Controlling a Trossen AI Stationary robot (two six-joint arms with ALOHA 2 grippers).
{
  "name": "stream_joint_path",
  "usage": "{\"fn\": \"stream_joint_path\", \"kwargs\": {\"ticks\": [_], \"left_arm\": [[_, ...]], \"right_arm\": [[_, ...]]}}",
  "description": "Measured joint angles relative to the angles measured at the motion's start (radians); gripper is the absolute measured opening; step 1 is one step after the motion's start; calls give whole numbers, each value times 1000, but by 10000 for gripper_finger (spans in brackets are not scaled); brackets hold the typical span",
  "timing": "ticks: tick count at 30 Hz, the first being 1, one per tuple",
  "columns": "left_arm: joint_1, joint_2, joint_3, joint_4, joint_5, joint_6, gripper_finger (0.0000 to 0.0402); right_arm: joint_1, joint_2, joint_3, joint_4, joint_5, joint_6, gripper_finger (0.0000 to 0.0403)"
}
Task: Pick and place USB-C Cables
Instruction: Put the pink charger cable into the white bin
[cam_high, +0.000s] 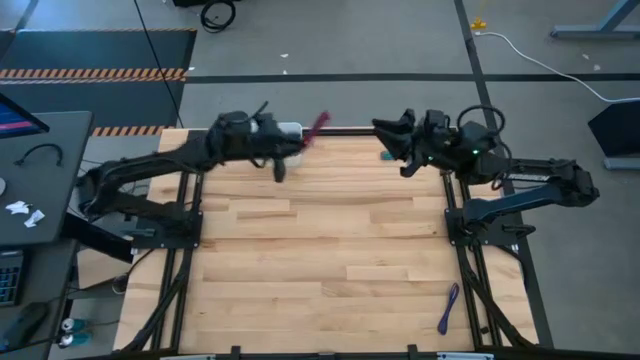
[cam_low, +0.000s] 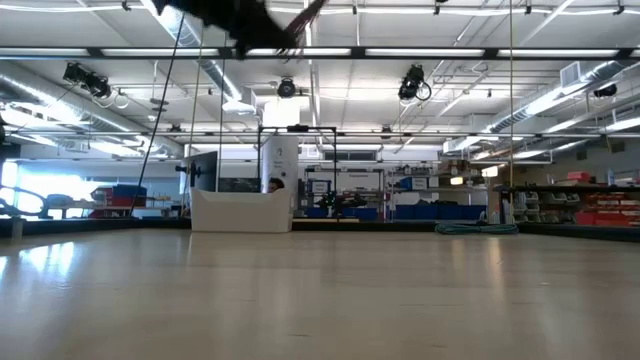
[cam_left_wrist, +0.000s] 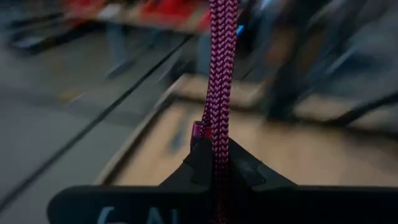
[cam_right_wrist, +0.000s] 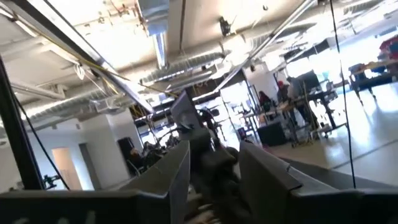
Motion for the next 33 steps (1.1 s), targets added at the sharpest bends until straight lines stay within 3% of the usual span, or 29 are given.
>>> {"fn": "stream_joint_path", "kwargs": {"ticks": [4, 8, 11, 20, 33], "left_arm": [[163, -62, 0, -310, -69, 258, 19], [348, -45, 0, -439, -78, 422, 19], [421, 14, -1, -510, -82, 514, 19], [414, 303, 130, -741, -182, 704, 19], [400, 490, 134, -671, -232, 767, 33]], "right_arm": [[-7, -18, 0, -7, 0, -3, 142], [-8, -12, 0, -41, 26, -7, 141], [-8, 4, 0, -65, 54, -2, 140], [-8, 52, -1, -72, 69, 48, 140], [17, 50, -1, -73, 69, 86, 140]]}}
